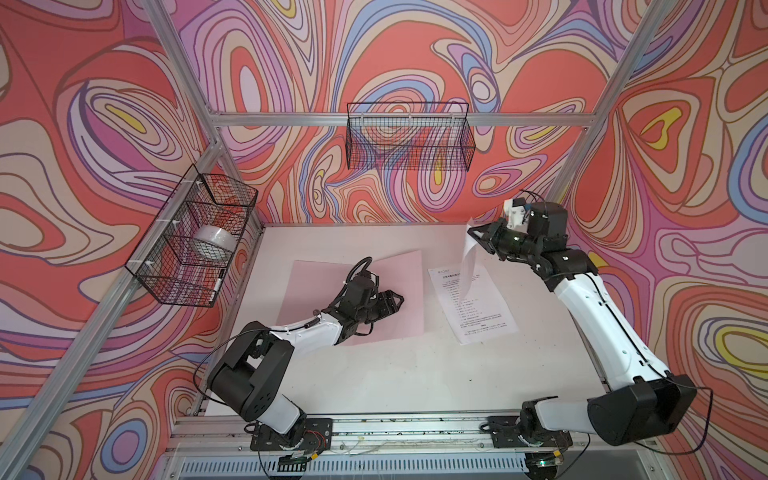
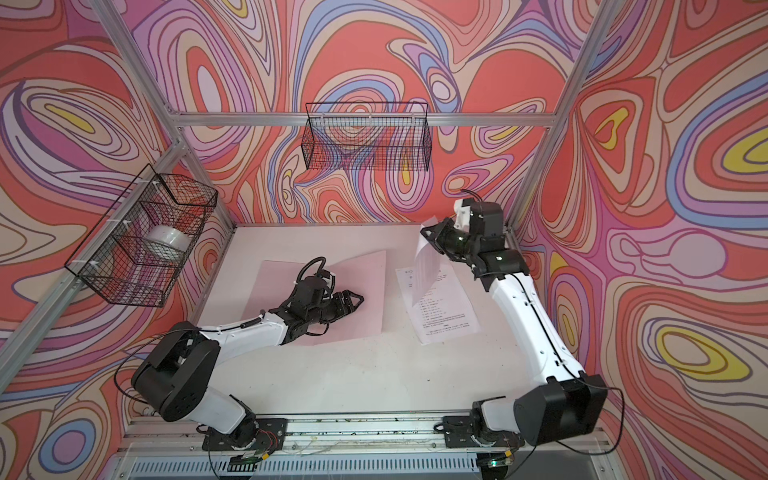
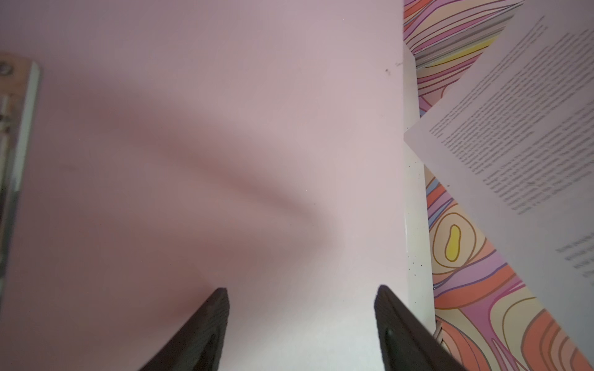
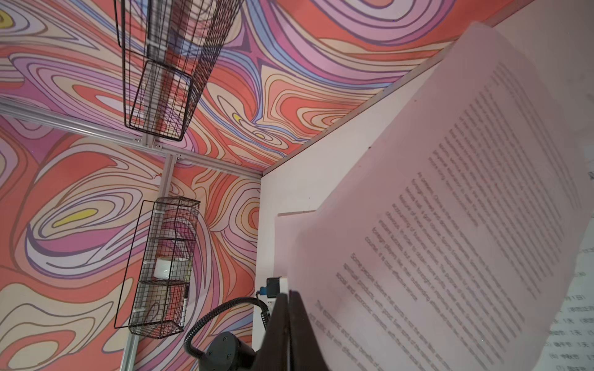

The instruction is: Put the files into the folder

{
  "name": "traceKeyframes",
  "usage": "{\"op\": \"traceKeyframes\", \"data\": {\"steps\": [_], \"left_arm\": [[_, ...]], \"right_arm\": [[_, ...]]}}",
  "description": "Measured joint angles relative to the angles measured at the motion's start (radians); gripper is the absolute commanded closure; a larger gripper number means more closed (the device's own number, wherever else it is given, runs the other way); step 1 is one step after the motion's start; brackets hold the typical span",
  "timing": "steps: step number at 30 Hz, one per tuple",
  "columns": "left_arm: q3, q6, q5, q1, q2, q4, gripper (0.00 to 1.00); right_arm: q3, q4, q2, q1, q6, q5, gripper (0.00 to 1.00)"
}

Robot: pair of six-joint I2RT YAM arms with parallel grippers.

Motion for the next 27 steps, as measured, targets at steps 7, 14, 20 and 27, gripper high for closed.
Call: {"op": "traceKeyframes", "data": {"steps": [7,14,20,27], "left_arm": [[-0.069,0.011,-0.090,0.000,-0.179,-0.064,0.27],[-0.118,0.035,-0.195,0.014,-0.353,-0.165,0.27],[-0.177,0.026,-0.294,0.041,-0.550,-0.322,0.26],[-0.142,0.027,-0.484,0.080,-0.798,-0.611,0.23]], "right_arm": [[0.279,0.002,0.109,0.195,0.011,0.097,1.00],[0.538,-0.018,0.215,0.362,-0.014,0.171,1.00],[0.433,0.031,0.218,0.414,0.001,0.211,1.00],[0.059,0.138,0.222,0.463,0.075,0.348,1.00]]}}
